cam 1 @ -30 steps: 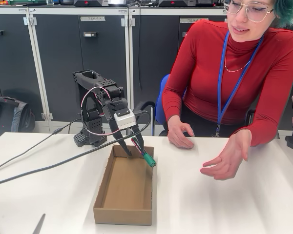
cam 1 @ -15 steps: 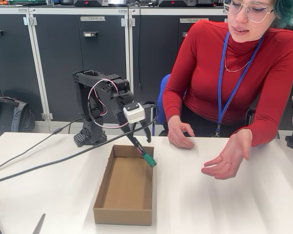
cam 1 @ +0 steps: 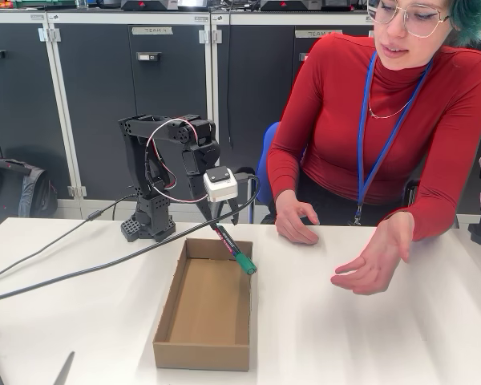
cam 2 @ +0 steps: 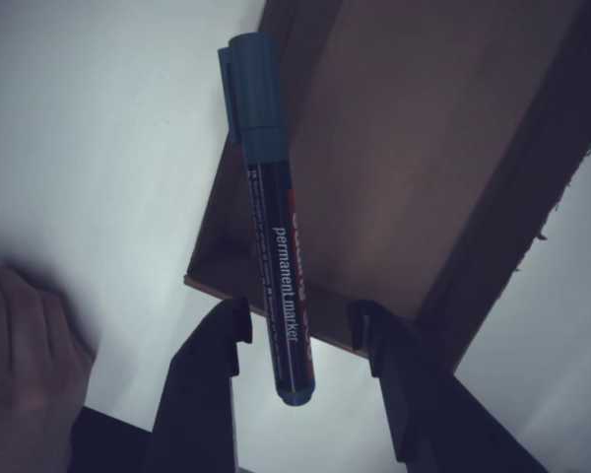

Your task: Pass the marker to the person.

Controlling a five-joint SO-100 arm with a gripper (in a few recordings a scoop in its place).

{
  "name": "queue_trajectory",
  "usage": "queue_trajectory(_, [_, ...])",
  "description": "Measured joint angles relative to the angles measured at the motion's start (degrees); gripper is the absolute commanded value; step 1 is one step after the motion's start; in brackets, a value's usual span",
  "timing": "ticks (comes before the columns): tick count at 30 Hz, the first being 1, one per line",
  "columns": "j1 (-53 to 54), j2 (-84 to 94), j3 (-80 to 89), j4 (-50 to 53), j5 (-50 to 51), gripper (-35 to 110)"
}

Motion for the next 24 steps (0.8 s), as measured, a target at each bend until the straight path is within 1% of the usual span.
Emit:
queue_trajectory(11, [2.02,-7.73,0.00,-1.58,3.69,23])
queue_trajectory(24, [4.66,-9.67,0.00,-9.05,1.85,22])
